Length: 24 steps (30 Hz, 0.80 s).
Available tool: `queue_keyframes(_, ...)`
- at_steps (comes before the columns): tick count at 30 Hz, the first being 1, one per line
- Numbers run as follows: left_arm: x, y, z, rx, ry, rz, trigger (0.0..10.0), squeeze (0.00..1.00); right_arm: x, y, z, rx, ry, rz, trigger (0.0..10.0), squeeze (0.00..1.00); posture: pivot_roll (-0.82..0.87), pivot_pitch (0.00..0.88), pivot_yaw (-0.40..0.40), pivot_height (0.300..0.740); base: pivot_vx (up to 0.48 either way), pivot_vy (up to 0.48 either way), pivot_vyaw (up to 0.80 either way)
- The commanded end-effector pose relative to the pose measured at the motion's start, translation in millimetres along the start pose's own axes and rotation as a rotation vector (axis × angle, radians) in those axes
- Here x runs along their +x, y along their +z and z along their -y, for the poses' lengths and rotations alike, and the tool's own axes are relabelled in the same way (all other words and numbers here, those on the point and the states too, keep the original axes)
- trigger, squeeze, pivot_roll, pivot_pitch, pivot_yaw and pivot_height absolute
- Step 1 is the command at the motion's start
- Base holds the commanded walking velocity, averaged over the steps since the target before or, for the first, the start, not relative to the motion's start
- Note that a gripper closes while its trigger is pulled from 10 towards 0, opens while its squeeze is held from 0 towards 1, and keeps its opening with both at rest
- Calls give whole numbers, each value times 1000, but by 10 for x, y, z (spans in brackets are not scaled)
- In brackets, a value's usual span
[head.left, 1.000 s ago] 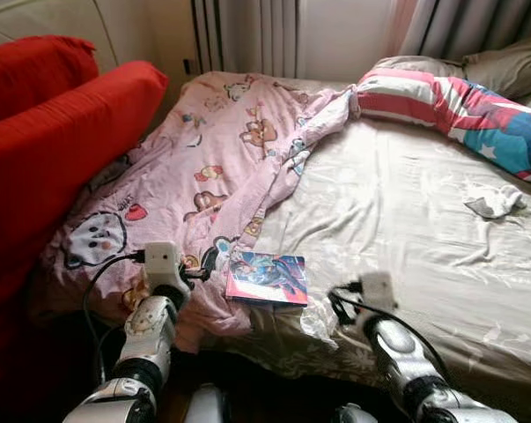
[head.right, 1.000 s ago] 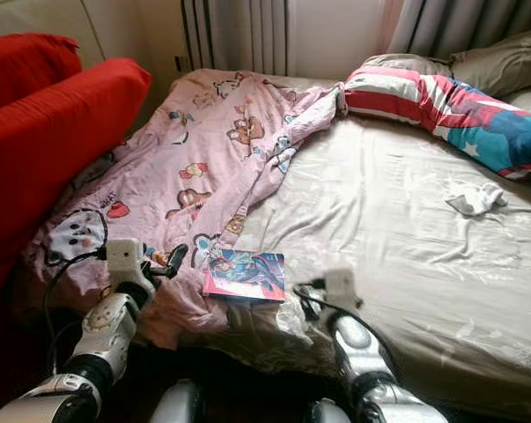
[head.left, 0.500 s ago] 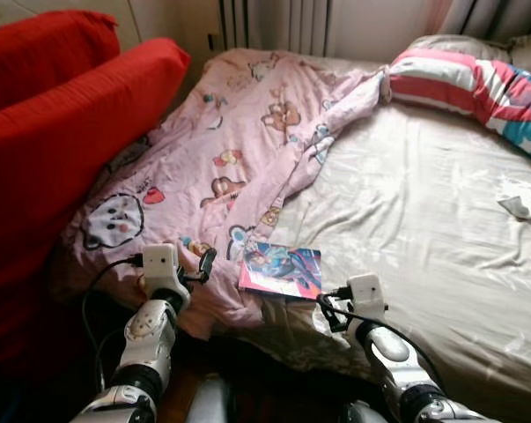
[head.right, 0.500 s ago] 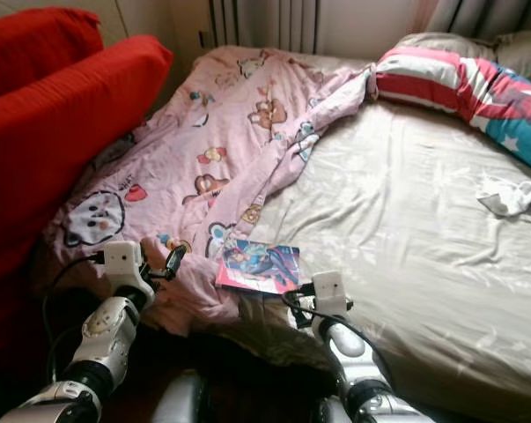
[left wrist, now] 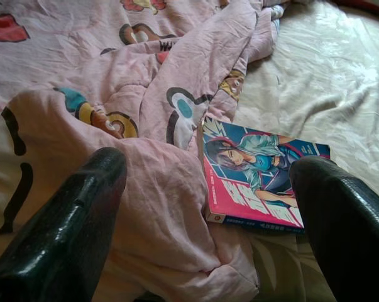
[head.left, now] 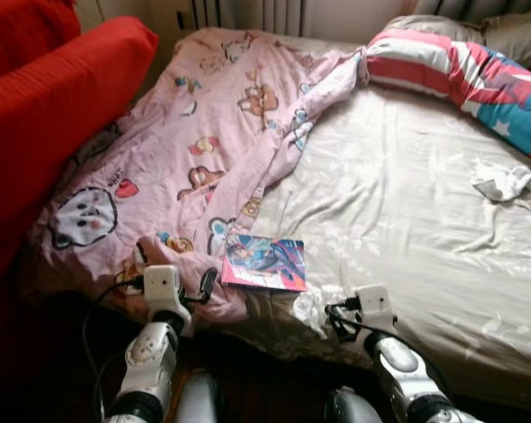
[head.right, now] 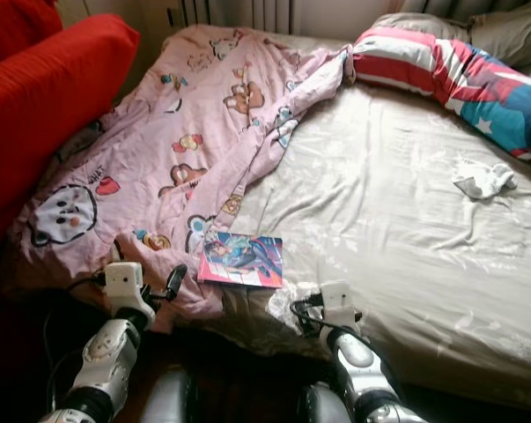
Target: Clean up the room
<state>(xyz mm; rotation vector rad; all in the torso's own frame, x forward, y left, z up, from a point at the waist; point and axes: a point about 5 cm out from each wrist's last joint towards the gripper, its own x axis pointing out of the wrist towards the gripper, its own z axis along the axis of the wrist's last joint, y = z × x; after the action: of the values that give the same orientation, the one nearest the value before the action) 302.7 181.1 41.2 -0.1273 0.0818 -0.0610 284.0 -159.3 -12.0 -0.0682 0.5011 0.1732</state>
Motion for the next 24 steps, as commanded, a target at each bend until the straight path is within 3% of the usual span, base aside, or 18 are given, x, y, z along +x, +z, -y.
queue_keyframes(1, -33, -45, 8, -6, 7, -15, 10000, 0, -40, -114, -9, 1, -1, -30, 10000, 0, 32, 209, -26, 645, 0, 0, 613)
queue_keyframes(4, -43, -45, 22, -8, 7, -12, 10000, 0, -55, -147, -24, 6, 3, -30, 10000, 0, 28, 214, -29, 645, 0, 0, 800)
queue_keyframes(10, -53, -37, 53, -11, 0, -10, 10000, 0, -80, -213, -49, 40, 3, -39, 10000, 0, 22, 230, -27, 645, 0, 0, 0)
queue_keyframes(24, -56, -6, 82, -14, -12, -2, 10000, 0, -80, -233, -83, 23, 16, -54, 10000, 0, 14, 270, -25, 645, 55, 0, 0)
